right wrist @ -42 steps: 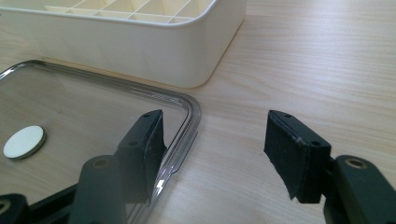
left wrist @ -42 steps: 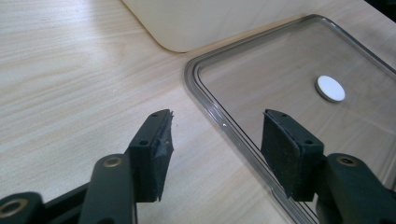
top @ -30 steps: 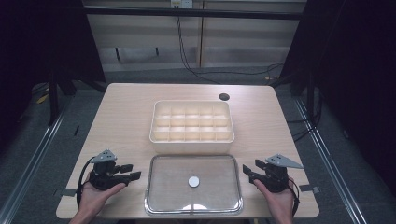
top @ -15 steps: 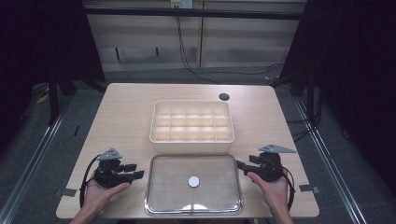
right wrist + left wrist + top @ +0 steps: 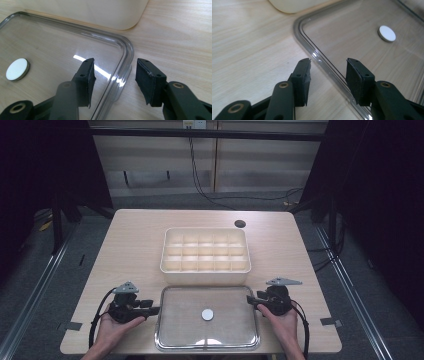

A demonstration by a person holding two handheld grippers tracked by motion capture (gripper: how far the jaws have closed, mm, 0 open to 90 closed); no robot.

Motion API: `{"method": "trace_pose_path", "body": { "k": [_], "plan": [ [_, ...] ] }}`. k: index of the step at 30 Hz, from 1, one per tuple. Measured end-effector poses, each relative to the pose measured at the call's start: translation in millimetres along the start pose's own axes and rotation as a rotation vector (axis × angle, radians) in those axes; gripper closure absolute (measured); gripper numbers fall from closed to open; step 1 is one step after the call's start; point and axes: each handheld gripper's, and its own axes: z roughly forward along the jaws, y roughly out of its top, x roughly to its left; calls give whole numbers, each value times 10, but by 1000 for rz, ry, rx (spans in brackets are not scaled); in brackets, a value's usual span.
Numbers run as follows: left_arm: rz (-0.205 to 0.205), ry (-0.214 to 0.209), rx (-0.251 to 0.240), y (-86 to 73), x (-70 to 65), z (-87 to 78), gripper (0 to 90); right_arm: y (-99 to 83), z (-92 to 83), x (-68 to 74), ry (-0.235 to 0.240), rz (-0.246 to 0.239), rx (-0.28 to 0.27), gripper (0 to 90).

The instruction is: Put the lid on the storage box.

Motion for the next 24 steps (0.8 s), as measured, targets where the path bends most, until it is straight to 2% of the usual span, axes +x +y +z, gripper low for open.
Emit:
{"method": "trace_pose_path", "body": {
  "k": [2,3,10,13,15,19,22,24],
  "plan": [
    [14,-12,16,-2,-31,41,554,-5,16,13,0,-11,1,469],
    [26,-14,31,-7,-59,74,548,-12,22,27,-17,-18,-3,465],
    [18,-21,32,-14,-82,107,539,-26,41,25,-25,-12,-2,467],
    [26,-15,42,-16,-89,116,548,-32,70,39,-58,-16,12,479],
    [36,-15,44,-17,-99,118,553,-44,87,32,-38,1,25,480],
    [40,-22,45,-17,-102,124,574,-54,98,47,-35,-7,16,479],
    [44,-20,40,-23,-89,122,597,-64,108,68,-23,24,2,458],
    [42,-23,42,-22,-84,122,615,-65,103,42,-4,66,-5,452]
  ]
}}
